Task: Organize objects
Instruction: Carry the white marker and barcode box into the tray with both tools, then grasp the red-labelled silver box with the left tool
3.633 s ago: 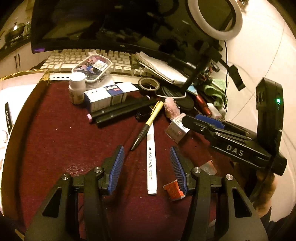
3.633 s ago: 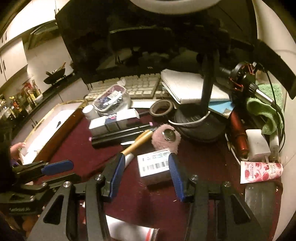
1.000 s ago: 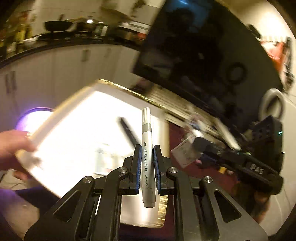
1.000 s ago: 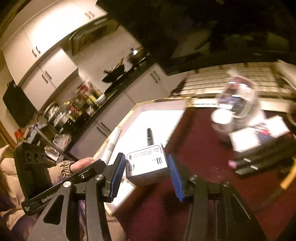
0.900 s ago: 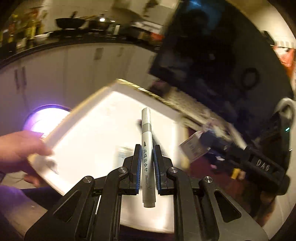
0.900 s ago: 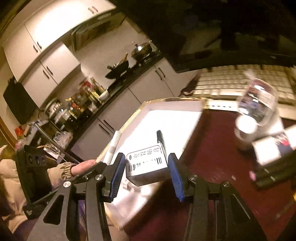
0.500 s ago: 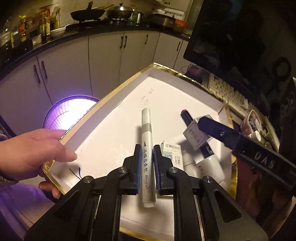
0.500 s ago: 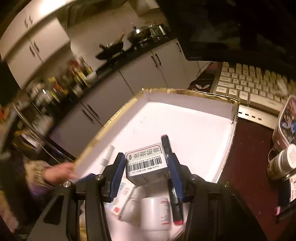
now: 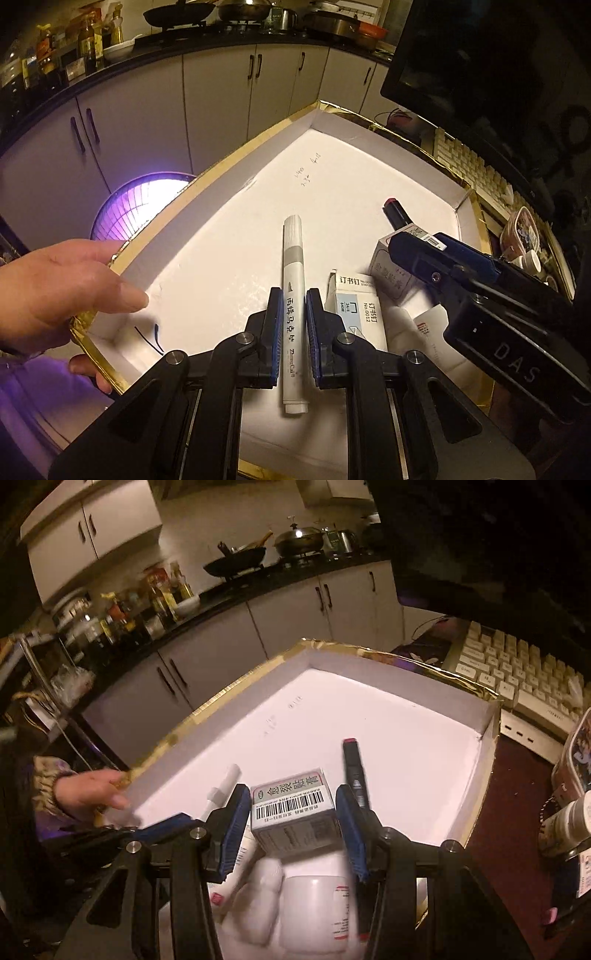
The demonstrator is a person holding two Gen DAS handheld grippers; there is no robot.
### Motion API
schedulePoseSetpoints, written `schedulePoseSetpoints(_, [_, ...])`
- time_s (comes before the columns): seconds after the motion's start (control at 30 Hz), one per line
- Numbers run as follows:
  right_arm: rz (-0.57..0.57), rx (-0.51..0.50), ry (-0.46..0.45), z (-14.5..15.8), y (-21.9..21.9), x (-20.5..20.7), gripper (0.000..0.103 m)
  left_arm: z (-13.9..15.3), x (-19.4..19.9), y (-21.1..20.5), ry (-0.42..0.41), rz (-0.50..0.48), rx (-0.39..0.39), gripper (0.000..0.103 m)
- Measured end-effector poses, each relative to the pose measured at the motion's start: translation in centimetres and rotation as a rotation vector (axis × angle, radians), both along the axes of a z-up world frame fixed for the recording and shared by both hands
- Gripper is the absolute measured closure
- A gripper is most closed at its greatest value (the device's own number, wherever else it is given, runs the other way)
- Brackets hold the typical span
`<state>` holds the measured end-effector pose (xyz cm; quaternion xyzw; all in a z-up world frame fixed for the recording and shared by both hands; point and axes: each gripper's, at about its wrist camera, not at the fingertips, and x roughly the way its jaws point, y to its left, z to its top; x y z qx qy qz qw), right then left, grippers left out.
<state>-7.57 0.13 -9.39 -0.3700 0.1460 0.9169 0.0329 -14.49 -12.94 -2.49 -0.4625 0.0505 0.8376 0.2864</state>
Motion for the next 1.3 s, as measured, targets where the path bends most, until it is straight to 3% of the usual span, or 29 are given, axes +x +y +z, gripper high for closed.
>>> schedulePoseSetpoints(0.1, [0.004,-0.020,-0.007,-0.1,0.3,0.0,0.054,0.0,-0.1,-0.4,-0.035,0.008,0.036,0.088])
schedulePoseSetpoints(0.2, [-0.009,-0.056,0.008,0.1,0.9,0.3,0.054,0.8,-0.1,-1.1,-0.023,0.023,0.073,0.069])
schedulePoseSetpoints(0.43, [-0.003,-0.217,0.056,1.2,3.1,1.8,0.047,3.3,1.7,-2.6,0.040,0.005,0.205,0.065])
schedulePoseSetpoints(0.6, [0.017,-0.245,0.103,3.5,4.5,8.0,0.047,5.4,5.2,-1.4,0.095,-0.086,0.257,0.065])
schedulePoseSetpoints(0.7, [0.027,-0.224,0.089,3.8,5.3,12.4,0.047,6.6,8.2,0.4,0.130,-0.212,0.308,0.064])
schedulePoseSetpoints(0.87, [-0.020,-0.126,0.041,3.5,7.7,18.4,0.047,7.5,13.8,3.5,0.193,-0.465,0.364,0.050])
schedulePoseSetpoints(1.07, [-0.161,-0.162,0.027,2.8,13.5,25.9,0.047,6.3,19.6,8.7,0.179,-0.759,0.326,0.050])
schedulePoseSetpoints(1.3, [-0.283,-0.193,0.013,1.6,17.4,29.5,0.047,3.9,27.2,14.0,0.173,-1.044,0.244,0.050])
